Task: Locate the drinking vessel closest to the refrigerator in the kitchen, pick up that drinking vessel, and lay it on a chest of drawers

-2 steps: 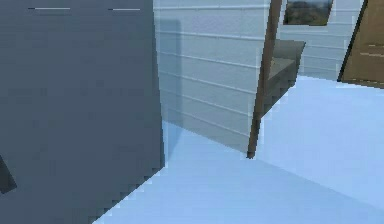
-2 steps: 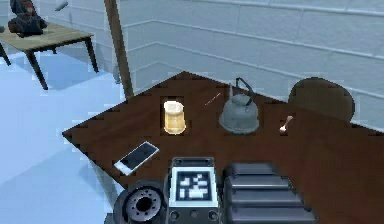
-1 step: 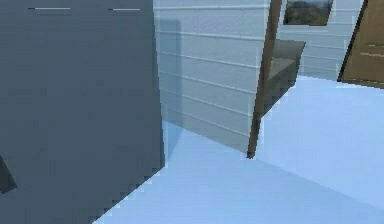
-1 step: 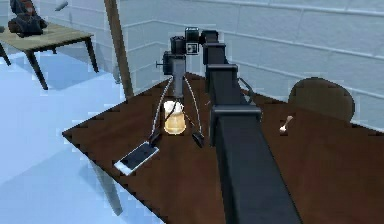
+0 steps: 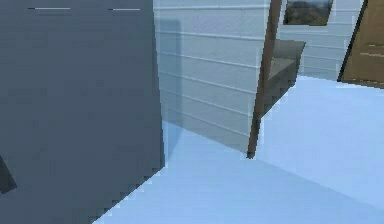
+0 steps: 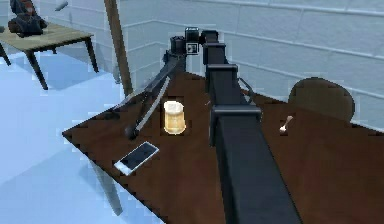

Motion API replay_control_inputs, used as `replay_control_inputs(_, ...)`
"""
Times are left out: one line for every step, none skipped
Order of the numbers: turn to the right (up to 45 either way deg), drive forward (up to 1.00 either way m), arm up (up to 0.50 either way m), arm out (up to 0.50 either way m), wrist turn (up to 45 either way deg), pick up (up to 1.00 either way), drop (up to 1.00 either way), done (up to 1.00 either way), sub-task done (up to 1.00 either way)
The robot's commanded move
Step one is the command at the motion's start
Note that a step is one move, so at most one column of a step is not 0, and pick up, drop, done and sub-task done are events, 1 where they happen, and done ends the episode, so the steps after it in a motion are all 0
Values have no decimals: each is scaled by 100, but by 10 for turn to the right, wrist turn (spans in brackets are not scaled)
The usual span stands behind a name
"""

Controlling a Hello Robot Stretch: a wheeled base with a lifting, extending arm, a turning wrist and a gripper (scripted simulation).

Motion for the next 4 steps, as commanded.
replay_control_inputs(0, 0, 0, 0, 450, 0, 0, 0, 0)
replay_control_inputs(0, 0, 0, 0, 450, 0, 0, 0, 0)
replay_control_inputs(0, 0, 0, 0, 300, 0, 0, 0, 0)
replay_control_inputs(0, 0, -26, 0, 0, 0, 0, 0, 0)
